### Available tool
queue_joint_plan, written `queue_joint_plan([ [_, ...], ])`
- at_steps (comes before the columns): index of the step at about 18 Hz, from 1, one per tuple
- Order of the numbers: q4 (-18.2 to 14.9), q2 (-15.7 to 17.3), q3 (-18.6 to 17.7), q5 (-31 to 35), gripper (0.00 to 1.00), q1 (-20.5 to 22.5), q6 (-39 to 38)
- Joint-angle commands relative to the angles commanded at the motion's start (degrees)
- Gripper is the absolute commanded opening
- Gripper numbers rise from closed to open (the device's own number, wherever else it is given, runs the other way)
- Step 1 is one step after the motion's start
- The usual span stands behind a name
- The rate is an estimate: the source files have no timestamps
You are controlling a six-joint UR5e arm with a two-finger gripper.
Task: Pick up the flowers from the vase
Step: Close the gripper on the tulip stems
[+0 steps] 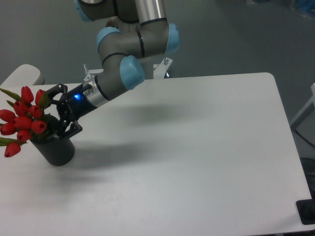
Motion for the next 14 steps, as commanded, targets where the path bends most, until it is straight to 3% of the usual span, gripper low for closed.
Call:
queue_joint_plan([
  [4,0.0,0.1,0.7,0.0,0.51,0.0,-1.1],
  [14,0.0,0.2,1.5,0.0,0.33,0.0,-2.5],
])
